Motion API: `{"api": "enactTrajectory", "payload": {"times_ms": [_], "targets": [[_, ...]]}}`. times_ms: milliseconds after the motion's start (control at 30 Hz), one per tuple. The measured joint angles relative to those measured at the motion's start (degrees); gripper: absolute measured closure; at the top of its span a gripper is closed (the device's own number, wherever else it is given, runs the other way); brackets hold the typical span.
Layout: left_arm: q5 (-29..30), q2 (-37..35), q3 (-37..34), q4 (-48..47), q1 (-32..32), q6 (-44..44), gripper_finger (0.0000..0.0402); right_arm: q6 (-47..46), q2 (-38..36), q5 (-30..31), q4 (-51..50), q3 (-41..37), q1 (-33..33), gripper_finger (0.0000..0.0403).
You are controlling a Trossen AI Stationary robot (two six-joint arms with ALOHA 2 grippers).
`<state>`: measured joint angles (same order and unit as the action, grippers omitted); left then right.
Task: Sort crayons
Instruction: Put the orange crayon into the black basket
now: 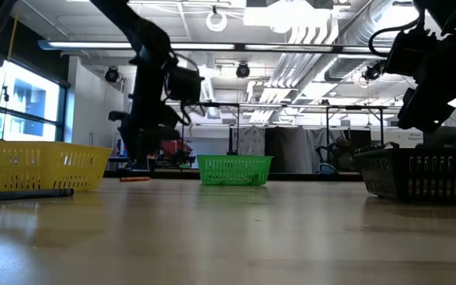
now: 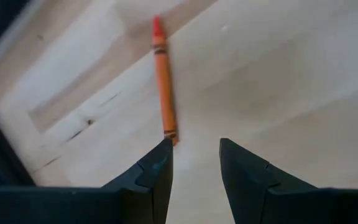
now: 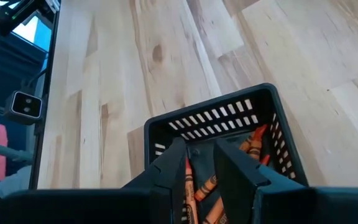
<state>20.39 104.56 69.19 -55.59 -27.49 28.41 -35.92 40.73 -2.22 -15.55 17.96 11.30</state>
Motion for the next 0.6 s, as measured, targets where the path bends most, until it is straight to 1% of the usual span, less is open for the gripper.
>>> {"api": "enactTrajectory", "payload": {"times_ms": [100,233,400,600], "targets": [[-3.40,1.98,0.00,0.05,-3.46,-2.50,0.0284,0.40,0.00,-0.02,-0.02,0.00,-0.42,0.0324],[-4.83,4.22,-0.02,0.75,-6.46,-4.91,0.0284,0.57,0.00,-0.05,-0.02,0.00,-0.92,0.0324],[-5.36,5.68,-0.02,2.94,-8.22,-6.49,0.0284,1.47,0.00,-0.26,-0.02,0.00,-1.52,0.0324],[-10.07,6.94,0.15,5.06,-10.16,-9.14,0.0284,3.45,0.00,-0.24,-0.02,0.00,-2.53,0.0324]]}}
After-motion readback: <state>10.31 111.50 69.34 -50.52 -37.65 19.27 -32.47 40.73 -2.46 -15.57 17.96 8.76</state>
